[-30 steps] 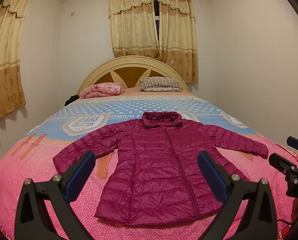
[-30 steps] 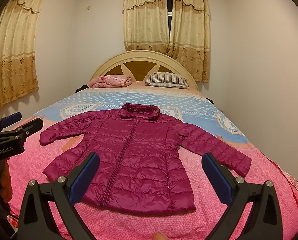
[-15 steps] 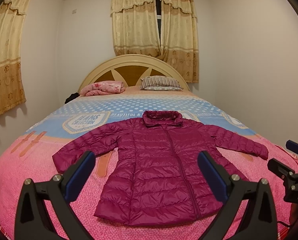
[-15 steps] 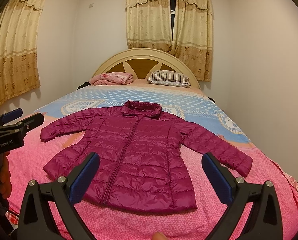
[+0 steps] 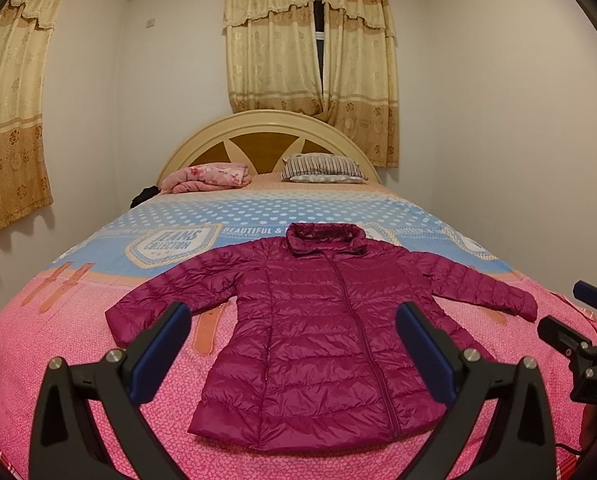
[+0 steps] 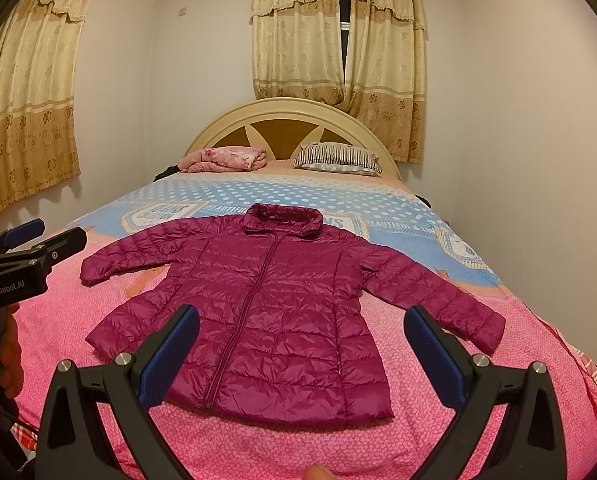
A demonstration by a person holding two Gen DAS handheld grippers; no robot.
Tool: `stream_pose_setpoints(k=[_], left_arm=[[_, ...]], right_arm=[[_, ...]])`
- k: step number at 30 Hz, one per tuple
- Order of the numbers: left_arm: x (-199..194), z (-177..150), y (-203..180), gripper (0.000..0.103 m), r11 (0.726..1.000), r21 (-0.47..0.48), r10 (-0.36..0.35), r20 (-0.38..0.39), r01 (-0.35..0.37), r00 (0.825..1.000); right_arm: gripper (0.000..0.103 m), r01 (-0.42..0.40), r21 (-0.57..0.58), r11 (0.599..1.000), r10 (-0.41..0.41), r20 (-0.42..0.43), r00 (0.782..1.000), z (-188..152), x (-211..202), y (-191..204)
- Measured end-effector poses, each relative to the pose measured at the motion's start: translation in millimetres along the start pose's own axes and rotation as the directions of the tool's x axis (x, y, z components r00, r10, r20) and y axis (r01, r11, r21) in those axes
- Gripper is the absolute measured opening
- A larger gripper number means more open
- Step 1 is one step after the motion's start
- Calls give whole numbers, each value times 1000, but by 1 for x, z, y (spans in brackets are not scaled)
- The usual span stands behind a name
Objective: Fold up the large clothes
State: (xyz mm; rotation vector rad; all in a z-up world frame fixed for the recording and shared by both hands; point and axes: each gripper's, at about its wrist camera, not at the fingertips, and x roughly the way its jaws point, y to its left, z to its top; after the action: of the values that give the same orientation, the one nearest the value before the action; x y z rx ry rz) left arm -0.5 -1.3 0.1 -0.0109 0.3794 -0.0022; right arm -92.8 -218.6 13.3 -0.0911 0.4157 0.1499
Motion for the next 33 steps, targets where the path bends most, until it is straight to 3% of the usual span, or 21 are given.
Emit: stream_pose_setpoints(k=[16,23,27,33], left_arm=[[4,-2,5,103,1000,-12,9,-11,-9,1000],[20,-11,6,103,1000,-25,-15,-53,14,998],[40,-22,0,103,999,-24,-39,-96,37,995],[73,-36,-13,103,999,10,-48,-149,50,988]], right_arm=[[102,-25,30,999,26,-32,999,-7,12,-4],[102,-43,40,998,46,-60,997,-18,28,-9],[102,-57,114,992,72,-132,989,-32,57,-37],[102,46,286,957,21,-225,974,-63,107,-111]])
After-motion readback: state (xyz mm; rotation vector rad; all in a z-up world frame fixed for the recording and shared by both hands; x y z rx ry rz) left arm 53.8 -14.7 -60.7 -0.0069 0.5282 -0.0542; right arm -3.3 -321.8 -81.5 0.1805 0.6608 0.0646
